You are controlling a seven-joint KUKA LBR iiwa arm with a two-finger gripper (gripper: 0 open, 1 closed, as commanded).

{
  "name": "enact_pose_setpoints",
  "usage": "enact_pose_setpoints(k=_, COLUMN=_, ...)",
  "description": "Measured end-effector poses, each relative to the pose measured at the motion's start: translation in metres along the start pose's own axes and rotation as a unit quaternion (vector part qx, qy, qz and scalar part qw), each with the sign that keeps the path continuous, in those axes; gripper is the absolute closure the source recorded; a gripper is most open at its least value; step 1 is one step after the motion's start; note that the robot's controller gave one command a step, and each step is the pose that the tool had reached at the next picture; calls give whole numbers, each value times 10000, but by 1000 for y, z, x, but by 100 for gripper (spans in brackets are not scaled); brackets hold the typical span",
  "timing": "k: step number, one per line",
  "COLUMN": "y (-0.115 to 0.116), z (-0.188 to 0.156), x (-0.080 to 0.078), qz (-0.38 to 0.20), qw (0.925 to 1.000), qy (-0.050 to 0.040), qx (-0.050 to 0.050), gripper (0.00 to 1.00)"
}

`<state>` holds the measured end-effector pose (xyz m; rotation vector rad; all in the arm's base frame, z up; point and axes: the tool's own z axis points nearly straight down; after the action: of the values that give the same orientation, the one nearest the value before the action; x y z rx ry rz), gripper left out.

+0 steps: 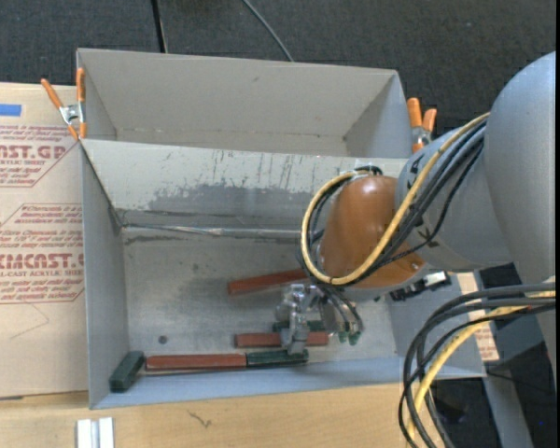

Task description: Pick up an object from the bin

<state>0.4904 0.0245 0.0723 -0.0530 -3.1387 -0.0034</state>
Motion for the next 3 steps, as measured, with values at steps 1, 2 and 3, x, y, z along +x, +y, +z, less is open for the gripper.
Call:
enact_pose_setpoints(k=1, y=0, z=2, x=0, qz=8, qw=10000, qy=-25, qx=0, gripper=0)
enact_pose_setpoints(k=2, y=0, z=2, x=0, qz=7, qw=10000, qy=-26, qx=-1, gripper=0)
enact_pose_setpoints(k=3, y=-16, z=-52, x=-7, qz=33, qw=10000, qy=20, qx=7, gripper=0)
